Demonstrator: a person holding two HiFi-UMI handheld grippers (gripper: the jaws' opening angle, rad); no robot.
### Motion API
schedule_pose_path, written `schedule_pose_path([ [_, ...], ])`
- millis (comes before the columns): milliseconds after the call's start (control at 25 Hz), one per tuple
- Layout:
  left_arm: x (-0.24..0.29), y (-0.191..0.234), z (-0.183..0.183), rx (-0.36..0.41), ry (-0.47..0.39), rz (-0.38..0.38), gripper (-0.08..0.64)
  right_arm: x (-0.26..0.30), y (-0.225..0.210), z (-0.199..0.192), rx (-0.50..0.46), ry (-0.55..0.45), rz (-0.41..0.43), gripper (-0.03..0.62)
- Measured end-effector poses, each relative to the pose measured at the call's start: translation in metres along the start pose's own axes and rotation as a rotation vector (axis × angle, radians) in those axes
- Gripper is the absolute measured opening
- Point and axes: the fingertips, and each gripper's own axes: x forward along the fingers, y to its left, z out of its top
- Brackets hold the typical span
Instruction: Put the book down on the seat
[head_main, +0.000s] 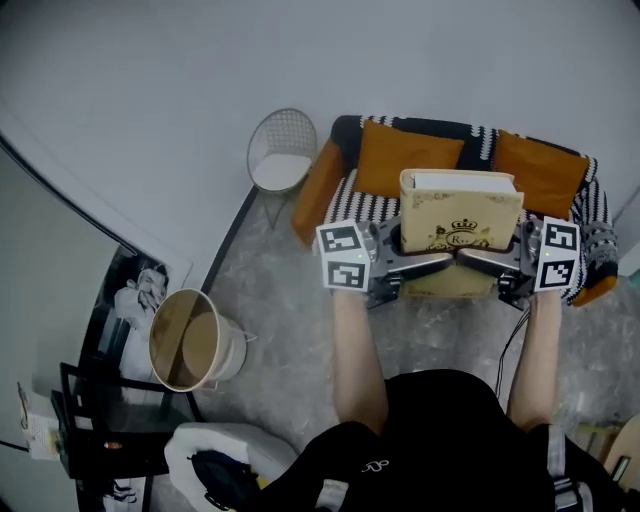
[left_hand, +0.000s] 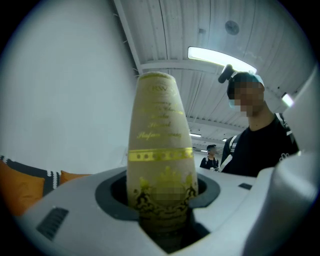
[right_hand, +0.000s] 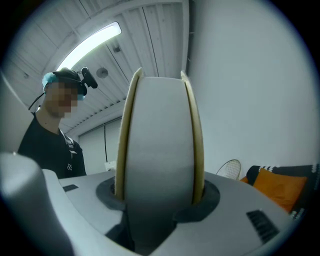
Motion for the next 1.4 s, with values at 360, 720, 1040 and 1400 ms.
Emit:
schedule_pose_path([
  [360, 0.092, 0.01, -0.011, -0.028, 0.042, -0.148, 0.229, -0.092, -0.015, 0.008, -0.006, -0.057, -0.16, 0.227],
  [720, 0.091, 0.013, -0.013, -0.052, 0.027, -0.182, 0.23, -0.093, -0.017, 0.006, 0.014, -0.067, -0.222, 0.227],
  [1040, 0.091, 0.01, -0.011, -0.034, 0.034, -0.162, 0.23, -0.093, -0.015, 0.007, 0.009, -0.076, -0.208, 0.227],
  [1400, 0.092, 0.012, -0.009, 0.004, 0.035, -0.165, 0.23, -0.093, -0.016, 0.008, -0.021, -0.066, -0.204, 0.227],
])
